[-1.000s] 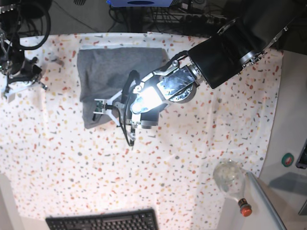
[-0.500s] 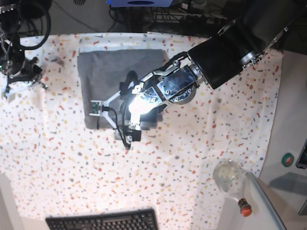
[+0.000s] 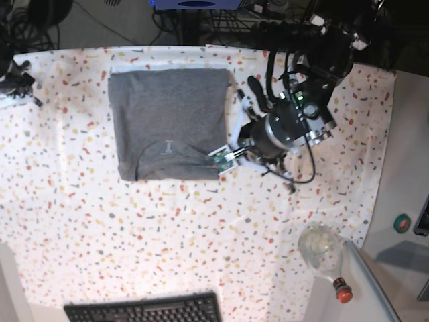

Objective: Layout the t-shirt on the table in an organized manner, then fold the t-shirt properly

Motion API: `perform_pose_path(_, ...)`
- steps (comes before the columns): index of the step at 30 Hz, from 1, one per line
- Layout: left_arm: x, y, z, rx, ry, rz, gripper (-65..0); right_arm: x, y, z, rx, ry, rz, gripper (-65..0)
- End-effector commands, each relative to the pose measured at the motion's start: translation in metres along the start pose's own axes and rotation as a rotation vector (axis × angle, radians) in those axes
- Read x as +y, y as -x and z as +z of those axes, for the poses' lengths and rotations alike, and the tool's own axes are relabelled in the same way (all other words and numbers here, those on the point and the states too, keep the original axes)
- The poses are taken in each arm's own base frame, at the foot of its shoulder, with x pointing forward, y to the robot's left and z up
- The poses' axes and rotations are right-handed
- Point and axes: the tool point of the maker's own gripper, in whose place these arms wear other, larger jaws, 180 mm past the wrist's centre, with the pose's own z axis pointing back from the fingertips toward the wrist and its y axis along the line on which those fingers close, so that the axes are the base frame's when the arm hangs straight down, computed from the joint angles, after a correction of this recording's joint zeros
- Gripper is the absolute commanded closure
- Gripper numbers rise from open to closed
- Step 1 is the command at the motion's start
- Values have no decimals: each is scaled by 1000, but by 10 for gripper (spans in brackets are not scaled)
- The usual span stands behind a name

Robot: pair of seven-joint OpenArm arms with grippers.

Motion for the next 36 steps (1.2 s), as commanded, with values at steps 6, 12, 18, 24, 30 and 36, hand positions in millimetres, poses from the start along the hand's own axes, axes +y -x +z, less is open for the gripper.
perform_pose_path(6, -56, 98, 21, 177, 108, 77, 0, -30, 28, 42, 35, 46, 68, 0)
perform_pose_path(12, -136, 141, 47, 236, 269, 162, 0, -72, 100, 68, 263, 143, 83, 0)
perform_pose_path(18, -207, 170, 58, 261, 427, 267, 0, -75, 205, 64, 537, 151, 59, 0)
perform_pose_path(24, -271, 208, 34, 309, 539, 449, 0, -83, 271, 19, 640, 192, 304, 0)
perform_pose_path(30, -336, 251, 11, 376, 607, 694, 0, -88, 308, -12, 577, 180, 641, 0)
perform_pose_path(36, -359, 300, -3, 388, 383, 932, 0, -119, 321, -36, 498, 200, 843, 0)
